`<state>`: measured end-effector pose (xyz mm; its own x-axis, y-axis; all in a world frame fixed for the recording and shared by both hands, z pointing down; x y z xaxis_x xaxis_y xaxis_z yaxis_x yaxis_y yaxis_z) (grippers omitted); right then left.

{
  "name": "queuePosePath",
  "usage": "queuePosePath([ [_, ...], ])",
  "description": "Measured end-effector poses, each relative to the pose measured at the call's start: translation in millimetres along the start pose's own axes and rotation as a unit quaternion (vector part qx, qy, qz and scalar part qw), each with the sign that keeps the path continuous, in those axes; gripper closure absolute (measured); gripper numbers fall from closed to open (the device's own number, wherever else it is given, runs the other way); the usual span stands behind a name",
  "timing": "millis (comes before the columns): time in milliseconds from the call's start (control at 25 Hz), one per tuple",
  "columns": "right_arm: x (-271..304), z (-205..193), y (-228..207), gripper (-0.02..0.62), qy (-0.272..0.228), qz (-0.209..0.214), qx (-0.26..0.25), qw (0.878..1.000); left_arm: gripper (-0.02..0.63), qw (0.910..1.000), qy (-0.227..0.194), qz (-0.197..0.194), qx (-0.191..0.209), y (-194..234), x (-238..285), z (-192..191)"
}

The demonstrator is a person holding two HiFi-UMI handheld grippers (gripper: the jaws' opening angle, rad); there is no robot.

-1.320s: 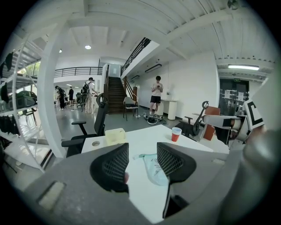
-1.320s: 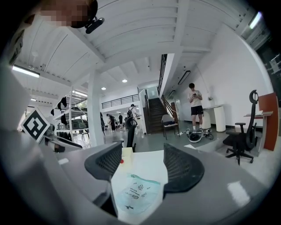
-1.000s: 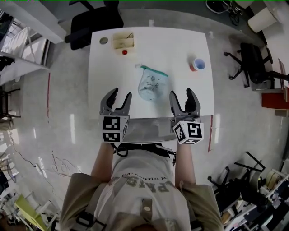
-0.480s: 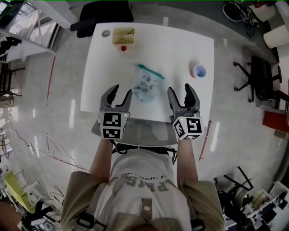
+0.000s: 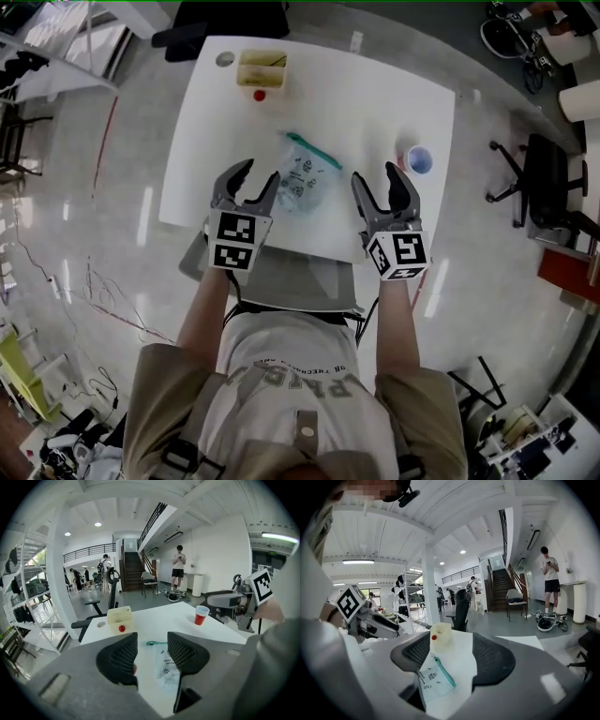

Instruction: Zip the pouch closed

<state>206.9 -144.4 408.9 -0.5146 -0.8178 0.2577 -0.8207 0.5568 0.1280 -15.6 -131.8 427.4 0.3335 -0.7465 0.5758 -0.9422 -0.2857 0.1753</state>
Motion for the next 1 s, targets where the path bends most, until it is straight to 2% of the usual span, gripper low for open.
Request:
queuePosePath([
  [240, 25, -14, 1, 0.319, 0.016, 0.050, -0.038, 0.998, 0.397, 0.9989, 0.034, -0.019, 0.027, 16, 35, -5],
  [560, 66, -30, 2, 0.321, 0.038, 0.131, -0.083, 0.987, 0.399, 0.9937, 0.076, -0.064, 0.052, 27, 87, -21],
  [760, 92, -41, 13, 0.333, 0.077, 0.191, -0.136, 0.969, 0.399, 0.9907, 0.096, -0.072, 0.065, 37, 115, -32],
  [1000, 121, -50, 28, 0.348, 0.117, 0.253, -0.210, 0.937, 0.399, 0.9864, 0.118, -0.081, 0.082, 45, 140, -44],
])
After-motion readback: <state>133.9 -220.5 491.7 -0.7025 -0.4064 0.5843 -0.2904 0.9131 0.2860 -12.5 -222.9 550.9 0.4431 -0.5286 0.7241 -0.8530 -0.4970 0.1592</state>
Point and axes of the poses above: the fingertips, and each gripper's own axes: x forward along the fingers, y to its left, z out of its top, the point moved 3 cm from there along -x, backward along the fingers, and after that the axes turned 14 degrees about -x, right-handed, at the moved point
